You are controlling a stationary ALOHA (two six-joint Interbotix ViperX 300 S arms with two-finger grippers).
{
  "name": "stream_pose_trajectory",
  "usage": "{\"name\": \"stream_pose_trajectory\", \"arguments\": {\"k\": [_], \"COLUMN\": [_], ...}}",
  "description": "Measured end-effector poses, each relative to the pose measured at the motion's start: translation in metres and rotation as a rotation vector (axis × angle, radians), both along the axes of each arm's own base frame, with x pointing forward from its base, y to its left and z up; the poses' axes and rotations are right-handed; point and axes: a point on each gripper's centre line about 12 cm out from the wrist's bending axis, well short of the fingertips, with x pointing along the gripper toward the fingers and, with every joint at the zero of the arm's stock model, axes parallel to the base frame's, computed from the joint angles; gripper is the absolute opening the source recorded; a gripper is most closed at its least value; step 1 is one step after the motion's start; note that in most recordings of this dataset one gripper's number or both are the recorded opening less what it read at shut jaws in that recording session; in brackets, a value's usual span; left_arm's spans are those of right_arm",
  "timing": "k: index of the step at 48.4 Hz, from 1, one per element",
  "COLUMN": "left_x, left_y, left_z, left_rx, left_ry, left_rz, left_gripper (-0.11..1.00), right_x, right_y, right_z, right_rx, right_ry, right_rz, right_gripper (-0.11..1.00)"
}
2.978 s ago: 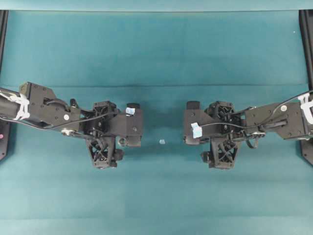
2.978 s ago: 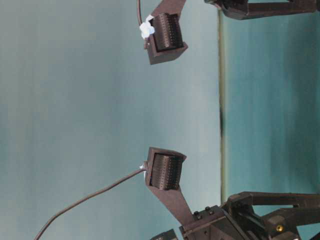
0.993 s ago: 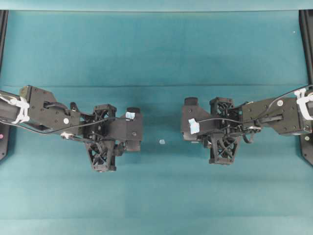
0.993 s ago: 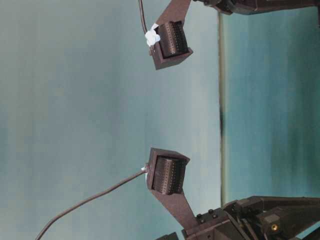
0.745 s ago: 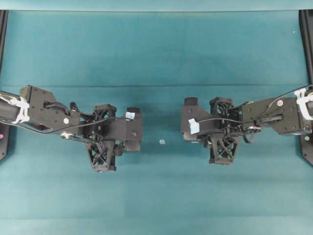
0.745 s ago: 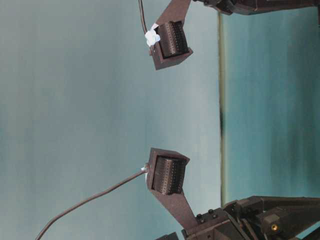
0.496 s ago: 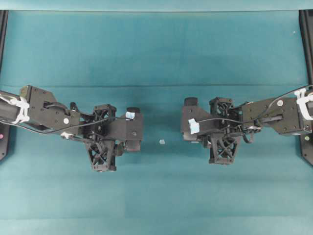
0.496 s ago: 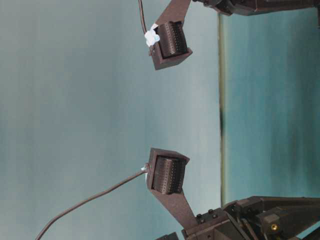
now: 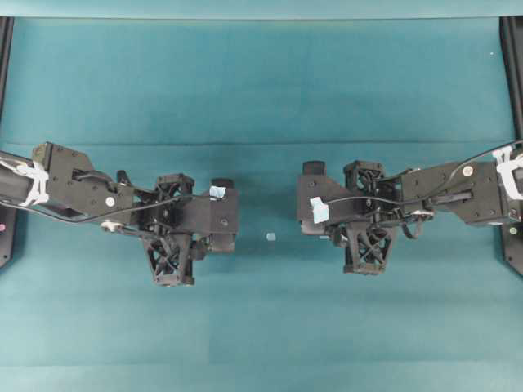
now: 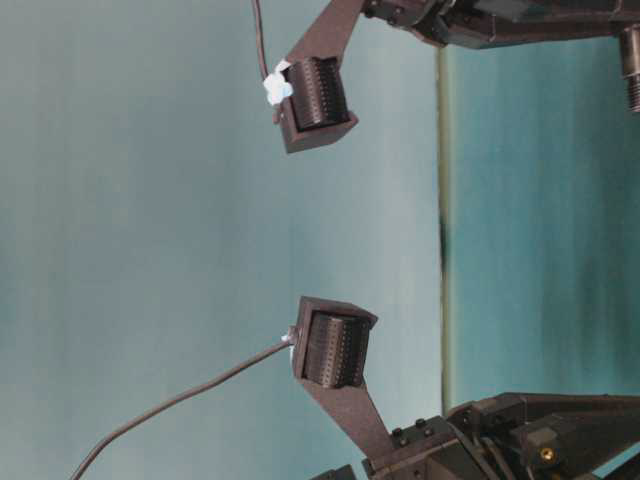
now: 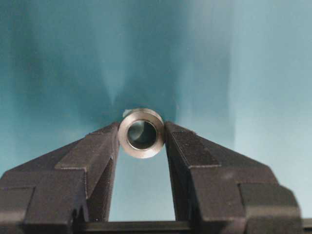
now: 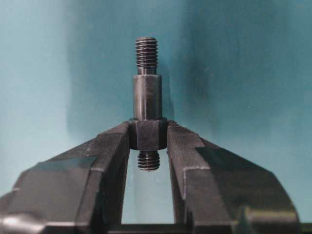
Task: Insert the washer onto the shaft with both hands.
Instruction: 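Close left gripper on the washer and right gripper on the shaft, then lift both held parts and rotate them to face each other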
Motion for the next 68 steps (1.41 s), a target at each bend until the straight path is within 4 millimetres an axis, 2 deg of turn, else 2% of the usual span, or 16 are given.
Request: {"name": "stream_pose_trajectory", "arguments": {"k": [21,27,35,50,59,68], "left_x": [0.0,-0.001,-0.007,-0.031,-0.036,-0.033], "left_y": [0.001,0.001,0.0,0.001,0.003,0.003], "left_z": [0.003,0.01,0.028,0.061,0.075,0.077], "left_rx": [0.0,-0.003,-0.016,-0.099,-0.138,-0.141], "left_ry": [-0.009,-0.06,-0.199,-0.572,-0.728,-0.754], "left_rz": [0.001,0.001,0.01,0.071,0.092,0.092], "left_gripper": [0.36,0.36,0.36,0.36,0.36,0.36], "right_x": [0.002,0.0,-0.005,-0.022,-0.023,-0.022], "right_y": [0.005,0.006,0.006,0.004,0.004,0.005], "right_z": [0.013,0.016,0.024,0.039,0.042,0.041], "right_rx": [0.009,0.025,0.062,0.101,0.094,0.093], "right_ry": [-0.058,-0.104,-0.257,-0.548,-0.593,-0.596], "right_rz": [0.004,-0.009,-0.066,-0.127,-0.111,-0.107], "right_gripper": [0.0,0.0,0.0,0.0,0.0,0.0]}}
